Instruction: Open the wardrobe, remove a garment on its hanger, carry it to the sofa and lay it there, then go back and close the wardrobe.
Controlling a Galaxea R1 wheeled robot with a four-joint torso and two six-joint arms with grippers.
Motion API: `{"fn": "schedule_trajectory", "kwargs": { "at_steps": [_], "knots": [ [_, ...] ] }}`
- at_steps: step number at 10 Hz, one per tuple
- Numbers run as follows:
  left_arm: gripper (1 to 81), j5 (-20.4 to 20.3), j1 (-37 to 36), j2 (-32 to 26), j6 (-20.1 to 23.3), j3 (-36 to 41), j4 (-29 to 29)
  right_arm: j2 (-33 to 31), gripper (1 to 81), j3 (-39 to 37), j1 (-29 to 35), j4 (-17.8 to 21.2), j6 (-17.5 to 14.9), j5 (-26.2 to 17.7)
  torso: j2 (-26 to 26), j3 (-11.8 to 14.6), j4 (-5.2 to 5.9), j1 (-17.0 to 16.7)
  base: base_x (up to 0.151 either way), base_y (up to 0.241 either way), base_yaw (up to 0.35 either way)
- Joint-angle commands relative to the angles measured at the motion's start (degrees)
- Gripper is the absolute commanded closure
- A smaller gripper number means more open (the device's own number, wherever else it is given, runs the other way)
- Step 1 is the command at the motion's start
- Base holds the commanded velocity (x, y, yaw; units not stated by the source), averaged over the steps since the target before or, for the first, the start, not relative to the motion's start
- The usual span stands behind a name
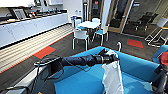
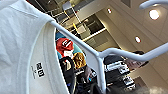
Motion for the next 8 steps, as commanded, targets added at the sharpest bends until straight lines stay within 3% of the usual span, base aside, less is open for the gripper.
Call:
{"fn": "schedule_trajectory", "kwargs": {
  "at_steps": [1, 4, 5, 6, 8],
  "knots": [
    [81.1, -2.5, -13.1, 3.4, -1.6, -4.2, 0.4, 0.2, 1.0, 0.5, 0.3, -0.4, -0.2, -3.5, 0.0, 0.0, 0.00, 0.0, 0.000, 0.000, 0.000],
    [81.1, -1.2, -14.6, 6.9, -1.7, -10.5, 0.4, 0.3, 1.0, 0.5, 0.4, -0.3, -0.2, -3.5, 0.0, 0.0, 0.00, 0.0, 0.000, 0.000, 0.000],
    [81.1, -1.1, -14.6, 7.1, -1.7, -11.2, 0.4, 0.3, 1.0, 0.5, 0.3, -0.4, -0.2, -3.5, 0.0, 0.0, 3.95, 0.0, 0.000, 0.000, 0.000],
    [81.1, -1.1, -14.6, 7.3, -1.7, -11.8, 0.4, 0.4, 1.0, 0.5, 0.3, -0.4, -0.2, -3.5, 0.0, 0.0, 4.35, 0.0, 0.000, 0.000, 0.000],
    [81.1, 1.6, -14.5, 8.2, -1.7, -13.5, 1.1, 0.5, 1.0, 0.5, 0.3, -0.5, -0.1, -3.5, 0.0, 0.0, 6.91, 0.0, 0.000, 0.000, 0.000]
  ]
}}
